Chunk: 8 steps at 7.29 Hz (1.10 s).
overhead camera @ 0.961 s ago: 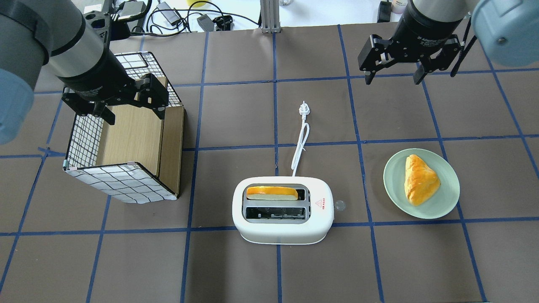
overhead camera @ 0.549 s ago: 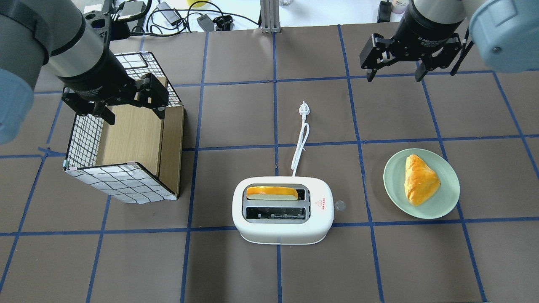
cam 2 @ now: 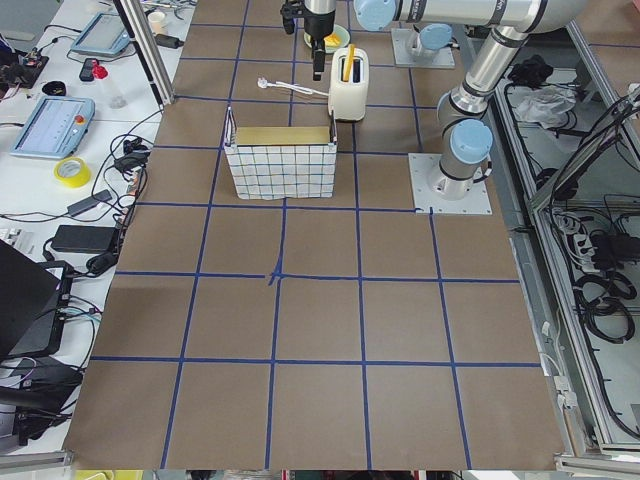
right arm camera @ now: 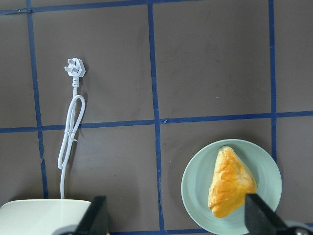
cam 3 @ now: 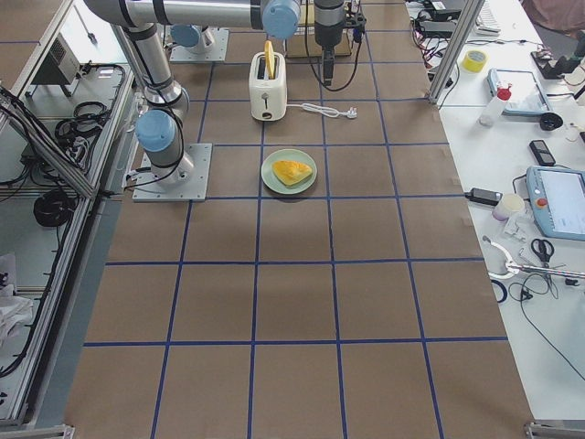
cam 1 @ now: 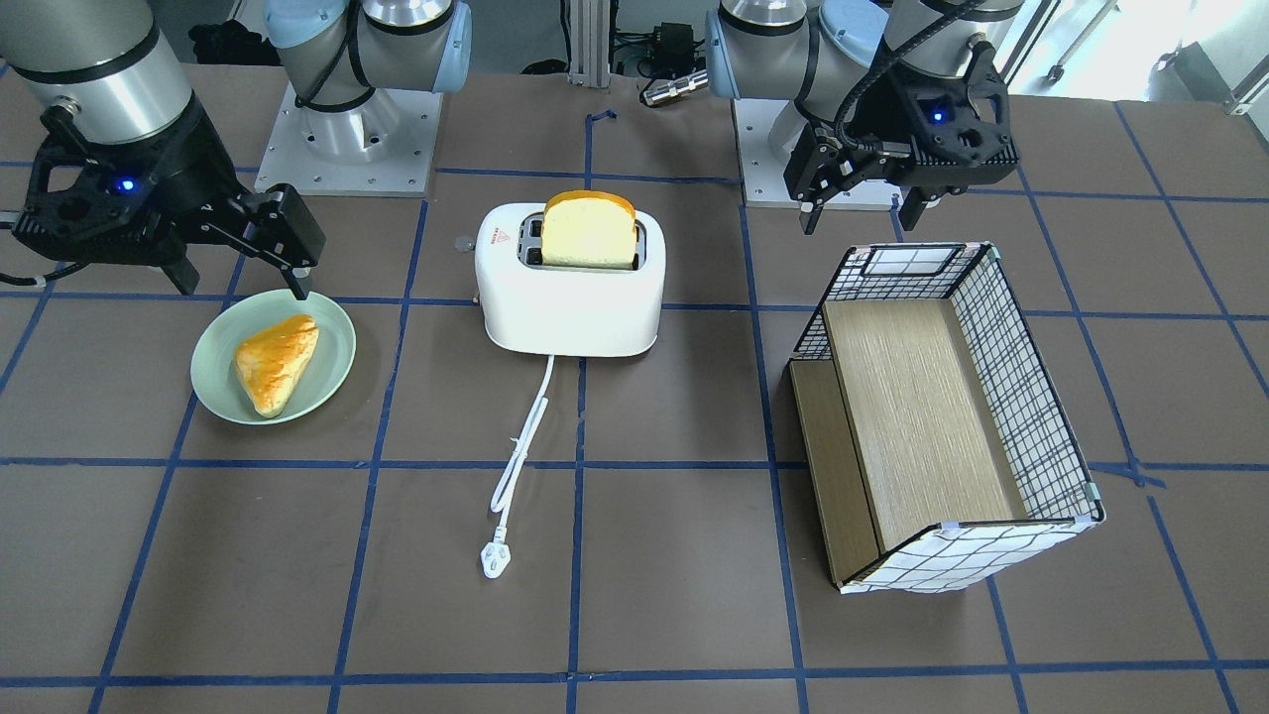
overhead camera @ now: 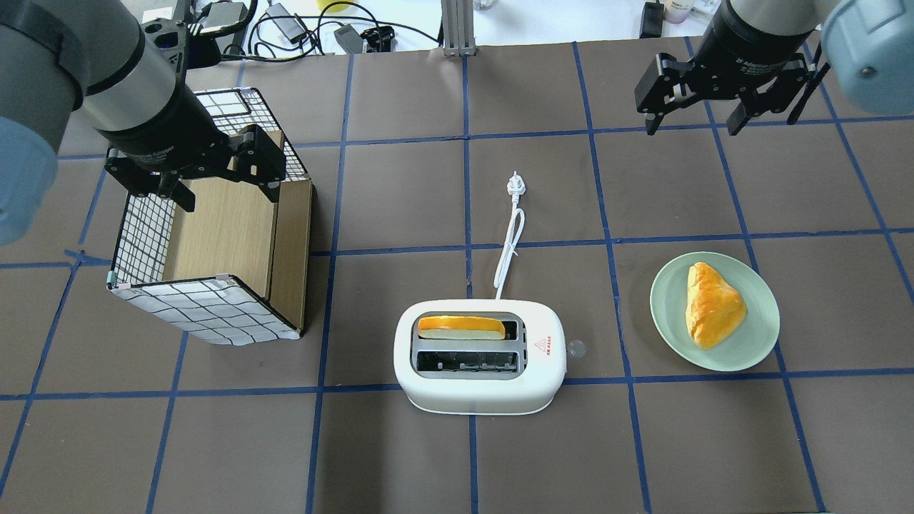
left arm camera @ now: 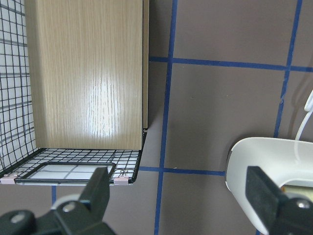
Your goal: Press toaster with right arm
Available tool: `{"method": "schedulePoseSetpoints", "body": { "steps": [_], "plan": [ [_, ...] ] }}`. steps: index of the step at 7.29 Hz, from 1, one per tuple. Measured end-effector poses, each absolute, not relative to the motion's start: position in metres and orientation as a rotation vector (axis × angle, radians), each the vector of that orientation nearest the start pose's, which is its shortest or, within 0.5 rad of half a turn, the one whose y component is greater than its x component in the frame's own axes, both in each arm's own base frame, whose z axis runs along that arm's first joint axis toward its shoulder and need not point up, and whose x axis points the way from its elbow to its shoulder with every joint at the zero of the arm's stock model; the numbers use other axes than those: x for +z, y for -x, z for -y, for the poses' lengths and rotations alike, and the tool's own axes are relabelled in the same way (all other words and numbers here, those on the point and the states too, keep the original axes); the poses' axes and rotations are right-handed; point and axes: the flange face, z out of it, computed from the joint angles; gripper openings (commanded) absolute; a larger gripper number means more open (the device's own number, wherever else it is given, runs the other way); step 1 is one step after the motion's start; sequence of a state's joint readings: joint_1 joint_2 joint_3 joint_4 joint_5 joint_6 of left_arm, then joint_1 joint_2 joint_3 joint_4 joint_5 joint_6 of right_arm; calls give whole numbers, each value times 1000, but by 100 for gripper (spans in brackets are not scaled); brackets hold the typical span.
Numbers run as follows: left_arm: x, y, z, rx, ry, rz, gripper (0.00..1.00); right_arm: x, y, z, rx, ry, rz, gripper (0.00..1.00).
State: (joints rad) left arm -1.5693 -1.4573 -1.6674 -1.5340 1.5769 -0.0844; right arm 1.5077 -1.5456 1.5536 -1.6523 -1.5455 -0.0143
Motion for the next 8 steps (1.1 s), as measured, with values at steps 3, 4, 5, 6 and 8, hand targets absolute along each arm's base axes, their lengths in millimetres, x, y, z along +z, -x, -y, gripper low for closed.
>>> {"method": "schedulePoseSetpoints", "body": {
  "steps": [3, 4, 5, 6, 8],
  "plan": [
    [497, 132, 449, -85, 135, -3134, 100, 493, -108, 515, -112, -164, -3107, 100],
    [497, 132, 449, -85, 135, -3134, 100, 493, -110, 515, -111, -179, -3107, 100],
    [497, 132, 449, -85, 135, -3134, 100, 493, -113, 514, -110, -176, -3108, 100],
    [497, 132, 449, -85, 135, -3134, 100, 492, -117, 514, -110, -164, -3112, 100],
    [497, 132, 449, -85, 135, -3134, 100, 491, -122, 514, -111, -144, -3119, 100]
  ]
}}
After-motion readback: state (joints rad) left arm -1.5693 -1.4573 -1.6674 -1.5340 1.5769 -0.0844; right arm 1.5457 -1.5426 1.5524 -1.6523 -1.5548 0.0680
